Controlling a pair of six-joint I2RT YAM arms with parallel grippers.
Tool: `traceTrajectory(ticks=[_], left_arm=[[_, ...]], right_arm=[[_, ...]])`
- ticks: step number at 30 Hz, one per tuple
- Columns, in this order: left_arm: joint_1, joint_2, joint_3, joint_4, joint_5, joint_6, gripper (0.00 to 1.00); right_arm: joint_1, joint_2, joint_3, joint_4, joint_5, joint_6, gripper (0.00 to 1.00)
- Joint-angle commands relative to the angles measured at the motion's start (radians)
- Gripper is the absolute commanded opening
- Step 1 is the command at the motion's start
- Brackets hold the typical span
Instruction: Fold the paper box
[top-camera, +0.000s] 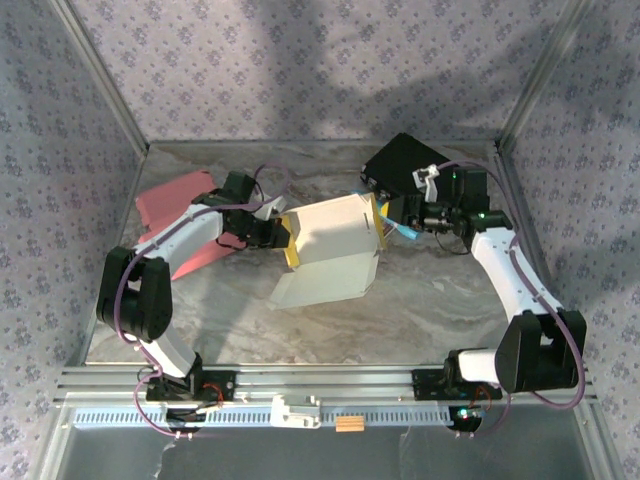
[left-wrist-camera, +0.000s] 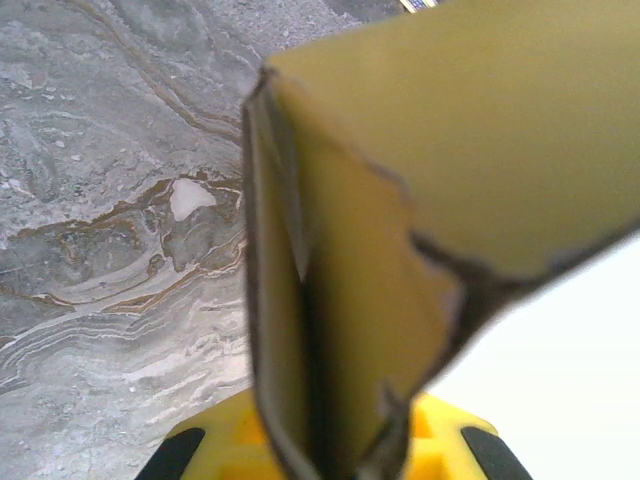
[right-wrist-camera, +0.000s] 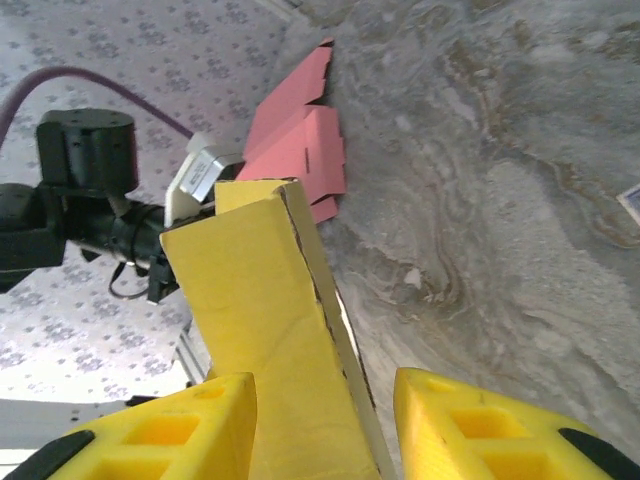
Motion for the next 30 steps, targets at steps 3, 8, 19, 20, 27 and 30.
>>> traceTrajectory(ticks=[3,8,19,20,27,30], left_arm=[[0.006,-0.001,0.023,-0.001,0.072,0.006,0.00],[0.006,0.001,0.029,-0.011,0.078,0.012,0.00],[0.004,-0.002,0.030,-0.012,0.066,0.009,0.00],[0.004,-0.002,0.032,-0.012,0.064,0.009,0.00],[0.004,-0.008,0.036,-0.015,0.056,0.009,0.00],[0.004,-0.014,0.035,-0.013,0.051,0.008,0.00]], right_arm=[[-0.001,0.029,0.009,-0.026,-0.080,-0.023,0.43],[-0.028,0.031,0.000,-0.010,-0.085,-0.026,0.44],[0.015,0.047,0.027,-0.010,-0.094,-0.021,0.44],[0.019,0.050,0.031,-0.015,-0.092,-0.024,0.44],[0.059,0.058,0.062,-0.082,0.010,-0.073,0.43],[0.072,0.052,0.075,-0.104,0.066,-0.091,0.41]])
